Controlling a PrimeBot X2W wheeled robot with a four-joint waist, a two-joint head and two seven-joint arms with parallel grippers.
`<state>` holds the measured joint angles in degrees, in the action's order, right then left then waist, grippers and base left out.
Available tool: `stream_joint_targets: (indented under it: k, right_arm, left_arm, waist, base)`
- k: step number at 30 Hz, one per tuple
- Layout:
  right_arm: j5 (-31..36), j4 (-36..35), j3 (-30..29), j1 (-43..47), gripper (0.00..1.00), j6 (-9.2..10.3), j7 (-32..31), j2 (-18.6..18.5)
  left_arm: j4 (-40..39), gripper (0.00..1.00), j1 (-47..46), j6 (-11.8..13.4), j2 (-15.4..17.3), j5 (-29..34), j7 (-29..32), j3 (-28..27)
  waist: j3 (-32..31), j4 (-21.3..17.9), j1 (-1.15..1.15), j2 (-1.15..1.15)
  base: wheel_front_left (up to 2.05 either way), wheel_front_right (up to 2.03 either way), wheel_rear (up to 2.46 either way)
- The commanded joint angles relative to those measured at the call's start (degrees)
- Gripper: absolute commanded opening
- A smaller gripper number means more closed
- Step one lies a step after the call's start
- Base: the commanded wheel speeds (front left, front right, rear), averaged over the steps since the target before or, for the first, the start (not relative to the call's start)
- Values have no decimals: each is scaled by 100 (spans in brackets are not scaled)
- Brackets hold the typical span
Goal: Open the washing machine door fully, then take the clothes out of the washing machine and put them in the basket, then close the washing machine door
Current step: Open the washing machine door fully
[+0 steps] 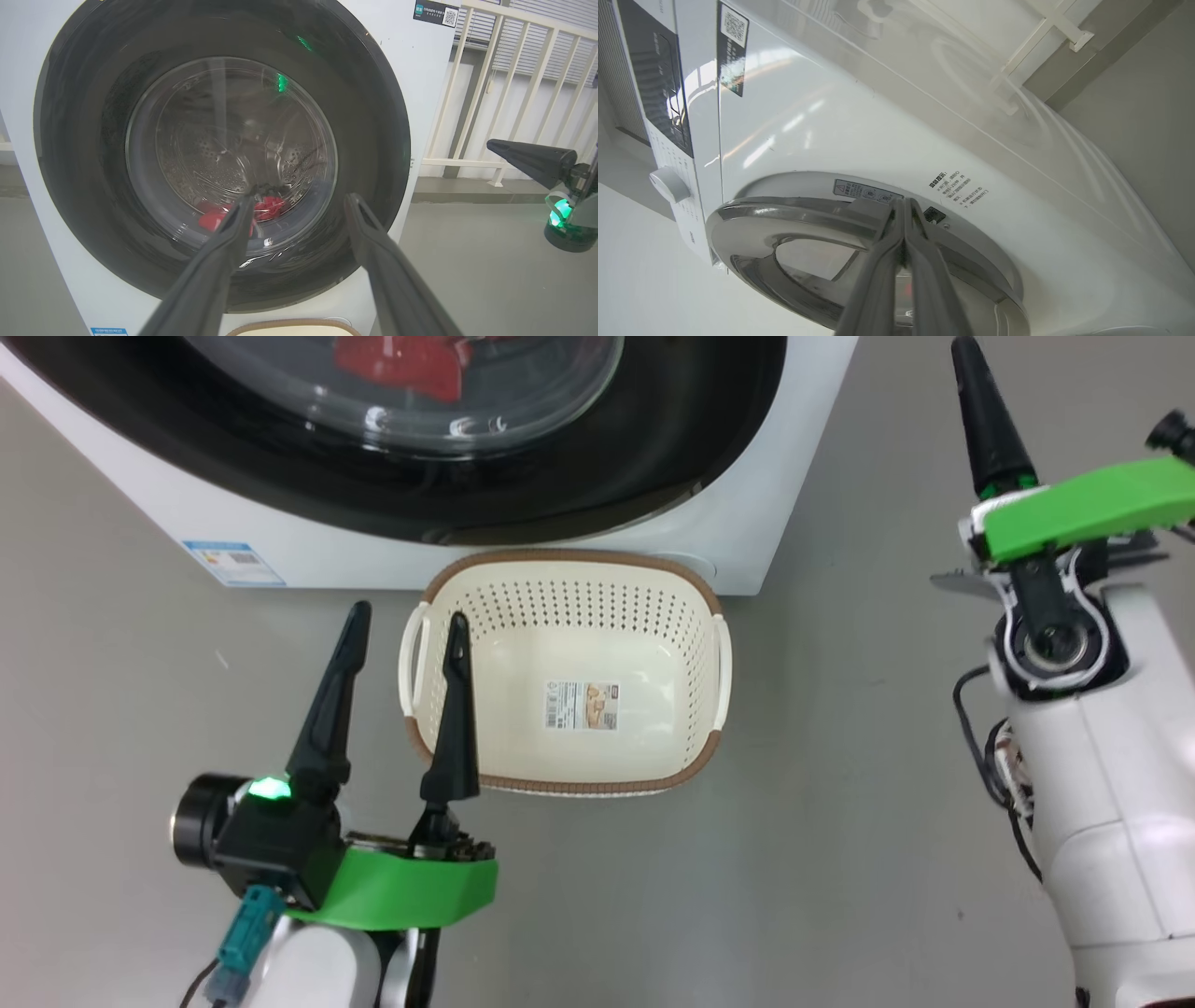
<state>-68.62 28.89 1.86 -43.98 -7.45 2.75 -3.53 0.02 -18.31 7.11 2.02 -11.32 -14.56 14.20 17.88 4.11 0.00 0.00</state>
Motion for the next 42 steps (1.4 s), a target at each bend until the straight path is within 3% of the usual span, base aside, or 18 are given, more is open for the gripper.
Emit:
stream_joint_targets:
  k: [1,15,42]
  right_arm:
    - [-284,-164,30,-276,0,-3,-280,32]
    - [-1090,187,65,-1142,0,-3,-1872,-193]
    - [-1672,1328,68,-3083,0,-3,-3510,-300]
  left_arm:
    - [-294,100,-195,56,86,-26,-44,-108]
    - [-614,100,-310,62,86,41,-44,25]
    - [-636,100,-721,80,86,67,-44,167]
  waist:
    - [198,85,0,0]
    - [759,209,0,0]
    - [1619,483,0,0]
  base:
    - [0,0,0]
    - [0,0,0]
    - [0,0,0]
